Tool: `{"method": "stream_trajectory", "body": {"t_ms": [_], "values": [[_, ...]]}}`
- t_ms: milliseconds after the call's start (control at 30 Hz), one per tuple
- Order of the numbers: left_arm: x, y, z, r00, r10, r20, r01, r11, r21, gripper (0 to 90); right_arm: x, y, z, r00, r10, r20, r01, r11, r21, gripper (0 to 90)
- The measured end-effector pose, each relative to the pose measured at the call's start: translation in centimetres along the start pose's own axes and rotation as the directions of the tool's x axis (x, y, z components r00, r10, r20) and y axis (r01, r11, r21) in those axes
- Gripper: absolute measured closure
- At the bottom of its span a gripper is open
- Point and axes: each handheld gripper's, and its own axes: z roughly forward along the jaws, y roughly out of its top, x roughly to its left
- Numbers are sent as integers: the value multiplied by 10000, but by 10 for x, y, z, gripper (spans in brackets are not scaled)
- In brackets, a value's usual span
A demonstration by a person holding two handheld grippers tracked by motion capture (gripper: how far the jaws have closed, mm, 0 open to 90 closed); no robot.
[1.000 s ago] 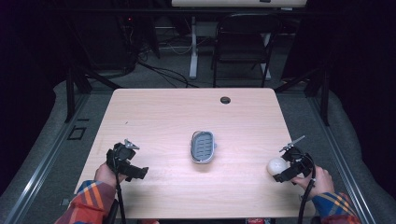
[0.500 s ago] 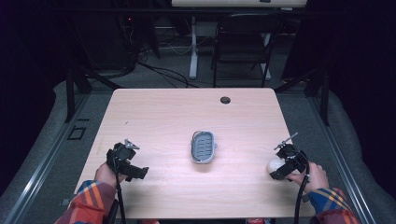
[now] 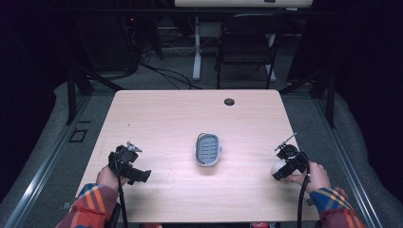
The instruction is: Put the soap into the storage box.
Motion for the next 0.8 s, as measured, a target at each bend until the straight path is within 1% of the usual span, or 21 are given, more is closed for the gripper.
{"method": "stream_trajectory", "body": {"t_ms": [33, 67, 100, 133, 167, 200, 233, 267, 300, 333, 367, 533, 567, 600, 700, 767, 800], "values": [[0, 0, 0, 10000, 9, 54, -9, 10000, 34, 3, 4, -2, 7, 9980, 621, -148, -630, 9955, -704, 173], [0, 0, 0, 10000, 9, 54, -9, 10000, 34, 3, 3, -1, 7, 9984, 570, -62, -572, 9968, -566, 178], [0, 0, 0, 10000, 21, 66, -22, 10000, 45, 2, 2, 1, 4, 9998, 213, -5, -213, 9998, -56, 181], [0, 0, 0, 10000, 21, 66, -22, 10000, 45, 2, 2, 1, 4, 9998, 213, -5, -213, 9998, -56, 181], [0, 0, 0, 10000, 19, 48, -19, 10000, 46, 2, 1, 4, 3, 9998, -78, 209, 70, 9993, 363, 209], [0, 0, 0, 10000, 10, 59, -11, 10000, 41, 2, 4, 2, 8, 9990, 414, 144, -410, 9988, -285, 224], [0, 0, 0, 10000, 10, 59, -11, 10000, 41, 3, 4, 2, 8, 9990, 414, 144, -410, 9988, -285, 224], [0, 0, 0, 10000, 14, 59, -15, 10000, 53, 3, 4, 1, 10, 9982, 579, 137, -571, 9970, -529, 236], [0, 0, 0, 10000, 33, 54, -33, 10000, 57, 2, 0, 5, 3, 9991, -188, 373, 166, 9981, 590, 239], [0, 0, 0, 10000, 33, 54, -33, 10000, 57, 3, 0, 5, 3, 9991, -188, 373, 166, 9981, 590, 239], [0, 0, 0, 10000, 28, 58, -28, 10000, 66, 3, 1, 4, 6, 9996, 69, 260, -75, 9998, 208, 239], [-1, 0, 1, 10000, 41, 60, -42, 10000, 89, 3, 0, 4, 5, 9996, 8, 268, -16, 9995, 301, 240], [-1, 0, 1, 10000, 60, 60, -61, 9999, 112, 3, 0, 3, 6, 9998, 105, 196, -110, 9997, 235, 241], [-1, 0, 1, 10000, 81, 46, -82, 9999, 128, 3, 0, 3, 6, 9995, 181, 249, -186, 9996, 198, 241], [-1, 0, 1, 9999, 86, 51, -87, 9999, 123, 3, 0, 3, 5, 9994, 207, 270, -214, 9994, 271, 243], [-1, 0, 1, 10000, 87, 30, -88, 9999, 83, 3, 0, 3, 6, 9994, 270, 227, -275, 9994, 212, 243], [-1, 0, 1, 10000, 78, 26, -78, 9999, 75, 3, -1, 3, 5, 9994, 273, 227, -279, 9992, 289, 243]]}}
